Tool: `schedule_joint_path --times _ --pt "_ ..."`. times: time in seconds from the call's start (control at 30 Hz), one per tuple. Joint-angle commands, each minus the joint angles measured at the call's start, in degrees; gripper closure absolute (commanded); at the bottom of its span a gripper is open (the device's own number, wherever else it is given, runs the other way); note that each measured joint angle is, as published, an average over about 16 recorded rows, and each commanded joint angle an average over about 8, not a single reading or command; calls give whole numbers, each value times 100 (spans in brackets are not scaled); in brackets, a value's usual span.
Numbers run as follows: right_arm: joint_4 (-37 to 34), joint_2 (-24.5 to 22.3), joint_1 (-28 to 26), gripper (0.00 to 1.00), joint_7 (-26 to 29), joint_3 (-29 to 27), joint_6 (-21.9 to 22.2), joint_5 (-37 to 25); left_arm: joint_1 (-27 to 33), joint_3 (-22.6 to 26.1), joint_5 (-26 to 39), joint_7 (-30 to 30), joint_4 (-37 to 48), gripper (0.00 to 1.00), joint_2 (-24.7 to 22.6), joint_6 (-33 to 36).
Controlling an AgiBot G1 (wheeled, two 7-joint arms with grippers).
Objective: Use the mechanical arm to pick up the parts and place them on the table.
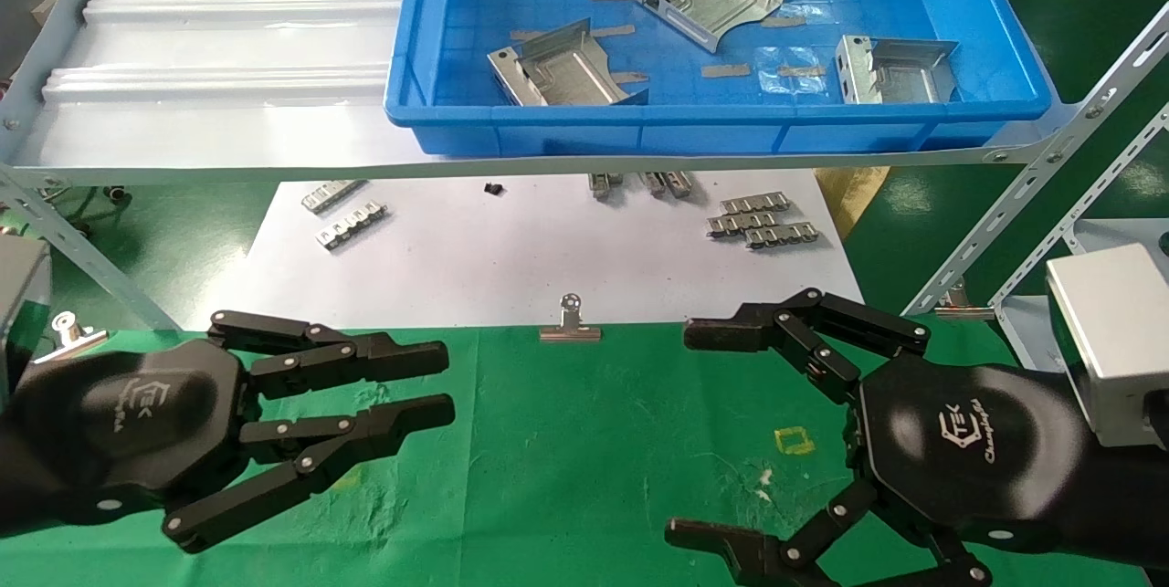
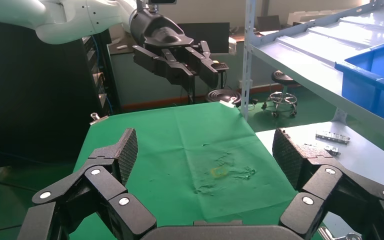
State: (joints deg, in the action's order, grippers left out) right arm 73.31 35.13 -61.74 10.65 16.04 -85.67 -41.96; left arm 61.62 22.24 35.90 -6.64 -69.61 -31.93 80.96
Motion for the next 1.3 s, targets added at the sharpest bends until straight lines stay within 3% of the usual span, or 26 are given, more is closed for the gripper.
schedule_joint_path --times 0.03,0.5,0.77,1.3 --pt "0 0 0 0 0 0 0 0 0 0 0 0 0 0 0 0" --pt "0 0 0 0 0 0 0 0 0 0 0 0 0 0 0 0" --pt "0 0 0 0 0 0 0 0 0 0 0 0 0 99 0 0" --pt "0 0 0 0 0 0 0 0 0 0 0 0 0 100 0 0"
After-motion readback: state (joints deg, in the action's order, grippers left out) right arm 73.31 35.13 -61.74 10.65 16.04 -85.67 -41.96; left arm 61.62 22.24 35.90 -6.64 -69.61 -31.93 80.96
